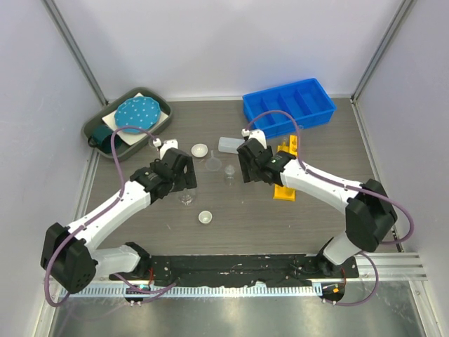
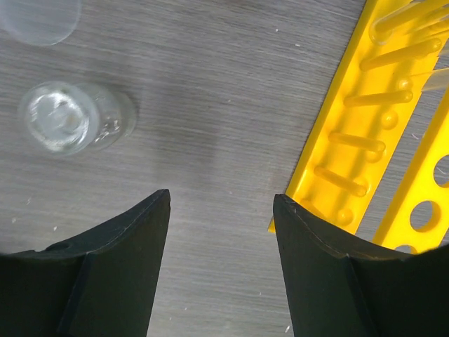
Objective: Organize the chemistry lab equipment
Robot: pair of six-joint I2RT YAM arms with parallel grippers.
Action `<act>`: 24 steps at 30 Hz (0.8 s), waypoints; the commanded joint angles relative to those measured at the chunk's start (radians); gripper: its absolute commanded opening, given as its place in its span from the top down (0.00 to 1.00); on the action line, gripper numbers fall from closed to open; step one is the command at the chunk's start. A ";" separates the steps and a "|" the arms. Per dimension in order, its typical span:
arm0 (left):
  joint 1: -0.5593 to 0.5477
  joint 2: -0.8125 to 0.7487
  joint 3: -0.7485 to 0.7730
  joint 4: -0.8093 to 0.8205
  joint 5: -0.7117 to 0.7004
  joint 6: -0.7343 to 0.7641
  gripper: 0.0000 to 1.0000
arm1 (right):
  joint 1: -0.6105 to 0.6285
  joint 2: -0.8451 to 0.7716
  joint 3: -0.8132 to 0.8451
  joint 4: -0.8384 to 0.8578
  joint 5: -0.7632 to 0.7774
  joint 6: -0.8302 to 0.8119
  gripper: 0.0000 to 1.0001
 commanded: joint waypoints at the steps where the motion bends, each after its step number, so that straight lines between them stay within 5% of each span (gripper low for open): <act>1: 0.003 -0.053 -0.010 0.007 0.011 -0.001 0.13 | -0.049 0.016 0.032 0.073 0.031 0.023 0.34; 24: 0.003 -0.084 -0.030 0.021 0.048 -0.003 0.14 | -0.167 0.286 0.124 0.142 -0.063 0.026 0.35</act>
